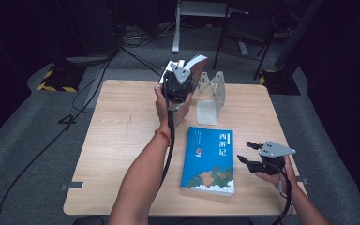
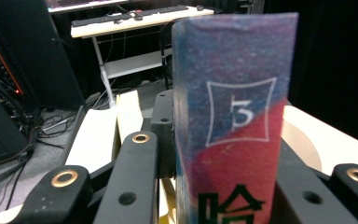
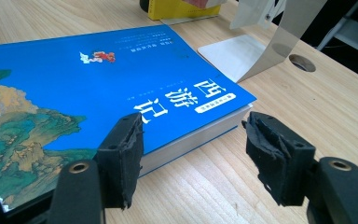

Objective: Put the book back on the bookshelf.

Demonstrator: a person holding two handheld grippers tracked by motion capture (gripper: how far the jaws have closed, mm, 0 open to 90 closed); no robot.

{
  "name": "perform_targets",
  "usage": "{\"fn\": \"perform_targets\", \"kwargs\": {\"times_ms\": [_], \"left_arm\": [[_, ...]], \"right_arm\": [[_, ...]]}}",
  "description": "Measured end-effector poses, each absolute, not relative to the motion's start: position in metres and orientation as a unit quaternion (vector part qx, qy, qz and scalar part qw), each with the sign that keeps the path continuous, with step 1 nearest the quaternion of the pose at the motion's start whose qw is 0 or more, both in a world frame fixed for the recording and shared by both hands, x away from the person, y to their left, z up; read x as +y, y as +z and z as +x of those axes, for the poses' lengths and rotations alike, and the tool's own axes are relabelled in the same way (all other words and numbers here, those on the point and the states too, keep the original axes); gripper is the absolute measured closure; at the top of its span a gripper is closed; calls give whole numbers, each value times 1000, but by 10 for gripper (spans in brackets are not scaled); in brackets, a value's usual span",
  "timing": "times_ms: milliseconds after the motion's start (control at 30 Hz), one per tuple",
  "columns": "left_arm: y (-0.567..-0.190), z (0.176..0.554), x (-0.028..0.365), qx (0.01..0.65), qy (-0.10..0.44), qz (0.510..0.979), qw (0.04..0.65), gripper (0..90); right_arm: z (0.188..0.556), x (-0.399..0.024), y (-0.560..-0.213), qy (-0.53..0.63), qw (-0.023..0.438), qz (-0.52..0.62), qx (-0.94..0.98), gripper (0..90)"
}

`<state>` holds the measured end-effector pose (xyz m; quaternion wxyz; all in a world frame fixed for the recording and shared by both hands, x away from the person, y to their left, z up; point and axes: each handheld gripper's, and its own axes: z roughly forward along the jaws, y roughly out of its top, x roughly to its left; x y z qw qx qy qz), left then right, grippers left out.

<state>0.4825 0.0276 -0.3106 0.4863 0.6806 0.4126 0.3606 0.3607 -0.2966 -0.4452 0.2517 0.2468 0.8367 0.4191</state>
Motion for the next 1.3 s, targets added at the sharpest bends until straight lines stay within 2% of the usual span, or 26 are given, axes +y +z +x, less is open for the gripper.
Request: {"fn": "perform_targets", "kwargs": {"times_ms": [733,1100,1300], "left_arm": [[-325,533,-18,422,376,680,467,729],[-348,532,-16,435,357,673,480,721],[-342,516,-20,404,357,683,493,695]], "right_arm": [[360,-301,-445,426,246,244,836,372],[360,-299,-446,427,243,241,837,372],[360,-299,-446,426,241,240,838,372]]}}
